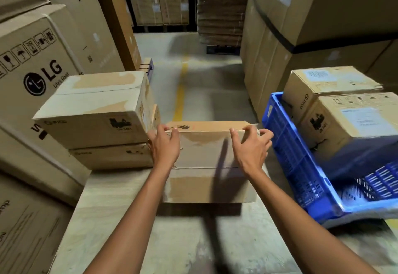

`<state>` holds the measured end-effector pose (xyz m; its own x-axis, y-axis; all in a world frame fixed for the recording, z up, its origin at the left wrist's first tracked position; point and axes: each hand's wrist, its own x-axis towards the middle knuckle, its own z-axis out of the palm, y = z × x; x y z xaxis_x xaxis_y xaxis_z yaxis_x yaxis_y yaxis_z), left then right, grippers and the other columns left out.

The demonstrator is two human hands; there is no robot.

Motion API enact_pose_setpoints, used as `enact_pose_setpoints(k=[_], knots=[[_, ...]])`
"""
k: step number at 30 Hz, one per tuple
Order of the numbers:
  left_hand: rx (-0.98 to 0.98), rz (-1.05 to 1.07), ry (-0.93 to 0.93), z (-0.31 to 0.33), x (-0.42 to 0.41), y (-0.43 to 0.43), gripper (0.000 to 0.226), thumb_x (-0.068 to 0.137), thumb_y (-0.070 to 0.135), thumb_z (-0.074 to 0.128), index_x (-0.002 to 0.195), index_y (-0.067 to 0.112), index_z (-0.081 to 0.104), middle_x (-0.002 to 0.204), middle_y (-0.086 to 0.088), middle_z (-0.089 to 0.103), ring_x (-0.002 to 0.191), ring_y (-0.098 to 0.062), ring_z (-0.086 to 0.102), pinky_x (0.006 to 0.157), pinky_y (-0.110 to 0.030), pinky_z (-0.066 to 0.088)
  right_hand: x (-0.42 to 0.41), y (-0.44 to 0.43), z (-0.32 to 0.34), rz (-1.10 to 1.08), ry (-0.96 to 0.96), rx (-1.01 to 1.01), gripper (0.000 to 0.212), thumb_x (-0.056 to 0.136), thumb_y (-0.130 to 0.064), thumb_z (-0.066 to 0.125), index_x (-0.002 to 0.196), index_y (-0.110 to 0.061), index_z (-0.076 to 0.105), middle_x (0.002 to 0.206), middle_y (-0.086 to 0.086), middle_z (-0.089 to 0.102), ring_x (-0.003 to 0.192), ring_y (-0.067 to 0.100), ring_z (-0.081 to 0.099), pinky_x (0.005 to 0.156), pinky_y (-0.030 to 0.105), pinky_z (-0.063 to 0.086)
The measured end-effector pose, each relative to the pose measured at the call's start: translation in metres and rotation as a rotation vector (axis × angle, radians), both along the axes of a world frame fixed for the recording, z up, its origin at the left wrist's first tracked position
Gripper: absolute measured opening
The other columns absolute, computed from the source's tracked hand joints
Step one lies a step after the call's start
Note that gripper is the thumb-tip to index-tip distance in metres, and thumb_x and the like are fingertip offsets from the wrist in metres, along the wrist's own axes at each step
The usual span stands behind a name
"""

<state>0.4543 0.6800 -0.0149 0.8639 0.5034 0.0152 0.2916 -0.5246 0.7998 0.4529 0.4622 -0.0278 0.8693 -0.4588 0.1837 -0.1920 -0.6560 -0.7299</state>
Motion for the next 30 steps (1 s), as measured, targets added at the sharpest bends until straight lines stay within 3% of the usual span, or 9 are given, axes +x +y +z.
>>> enact_pose_setpoints(k=[3,10,13,18,20,22,25,27,30], knots=[[-0.029,0.02,-0.052,-0.001,-0.027,0.0,0.022,0.098,0.043,0.055,0.103,0.022,0.048,0.122,-0.008,0.039,0.106,-0.03,0.053,0.081,-0.033,0.038,-0.013,-0.002,-0.004,-0.038,-0.087,0.062,0.037,0.087,-0.057,0.066,0.096,-0.022,0.056,0.117,0.004,0.033,0.107,0.028,0.042,0.093,0.05,0.048],[-0.046,0.041,-0.231,-0.029,-0.079,0.004,0.023,0.09,0.026,0.071,0.097,0.017,0.051,0.11,-0.006,0.044,0.094,-0.03,0.058,0.082,-0.031,0.044,-0.056,-0.006,-0.029,-0.088,-0.246,0.209,0.026,0.08,-0.037,0.079,0.085,-0.017,0.062,0.112,0.003,0.037,0.102,0.025,0.049,0.093,0.04,0.049],[-0.076,0.017,-0.291,-0.038,-0.087,0.01,0.02,0.09,0.023,0.071,0.094,0.018,0.052,0.108,-0.004,0.044,0.092,-0.027,0.059,0.087,-0.039,0.05,-0.065,-0.005,-0.035,-0.073,-0.306,0.234,0.023,0.08,-0.03,0.08,0.082,-0.018,0.06,0.112,0.004,0.038,0.098,0.02,0.051,0.091,0.042,0.052],[-0.027,-0.035,-0.301,-0.047,-0.095,0.017,0.019,0.092,0.024,0.069,0.092,0.016,0.051,0.108,-0.003,0.043,0.09,-0.026,0.057,0.084,-0.043,0.052,-0.071,0.0,-0.036,-0.05,-0.236,0.143,0.023,0.082,-0.033,0.074,0.084,-0.018,0.056,0.113,0.005,0.039,0.101,0.024,0.051,0.091,0.046,0.051],[0.066,-0.076,-0.303,-0.048,-0.099,0.017,0.019,0.091,0.022,0.07,0.092,0.013,0.053,0.107,-0.006,0.042,0.094,-0.026,0.052,0.085,-0.042,0.049,-0.071,0.004,-0.034,-0.056,-0.177,0.002,0.017,0.083,-0.031,0.069,0.088,-0.016,0.061,0.119,0.01,0.045,0.114,0.031,0.049,0.108,0.05,0.039],[0.236,-0.102,-0.3,-0.051,-0.102,0.017,0.016,0.088,0.017,0.071,0.092,0.01,0.057,0.111,-0.012,0.045,0.102,-0.031,0.047,0.088,-0.044,0.047,-0.071,0.011,-0.033,0.028,-0.173,-0.169,0.011,0.082,-0.021,0.07,0.09,-0.014,0.066,0.129,0.014,0.05,0.126,0.029,0.046,0.118,0.053,0.022],[0.416,-0.171,-0.287,-0.053,-0.104,0.016,0.01,0.083,0.01,0.071,0.09,0.01,0.063,0.124,-0.017,0.05,0.114,-0.036,0.047,0.093,-0.044,0.044,-0.076,0.036,-0.032,0.327,-0.219,-0.16,0.011,0.081,-0.014,0.072,0.091,-0.012,0.068,0.134,0.013,0.055,0.116,0.027,0.056,0.093,0.04,0.05],[0.452,-0.275,-0.326,-0.053,-0.101,0.017,0.01,0.083,0.006,0.068,0.092,0.009,0.066,0.12,-0.016,0.056,0.112,-0.036,0.054,0.094,-0.043,0.046,-0.081,0.058,-0.034,0.494,-0.262,-0.186,0.013,0.081,-0.013,0.073,0.093,-0.01,0.068,0.128,0.012,0.059,0.11,0.028,0.06,0.083,0.036,0.054],[0.472,-0.386,-0.325,-0.054,-0.097,0.015,0.022,0.087,0.014,0.058,0.105,0.007,0.069,0.119,-0.015,0.062,0.112,-0.034,0.058,0.098,-0.046,0.048,-0.082,0.084,-0.035,0.644,-0.316,-0.281,0.018,0.086,-0.018,0.065,0.099,-0.007,0.068,0.115,0.013,0.064,0.1,0.031,0.062,0.081,0.038,0.054]])
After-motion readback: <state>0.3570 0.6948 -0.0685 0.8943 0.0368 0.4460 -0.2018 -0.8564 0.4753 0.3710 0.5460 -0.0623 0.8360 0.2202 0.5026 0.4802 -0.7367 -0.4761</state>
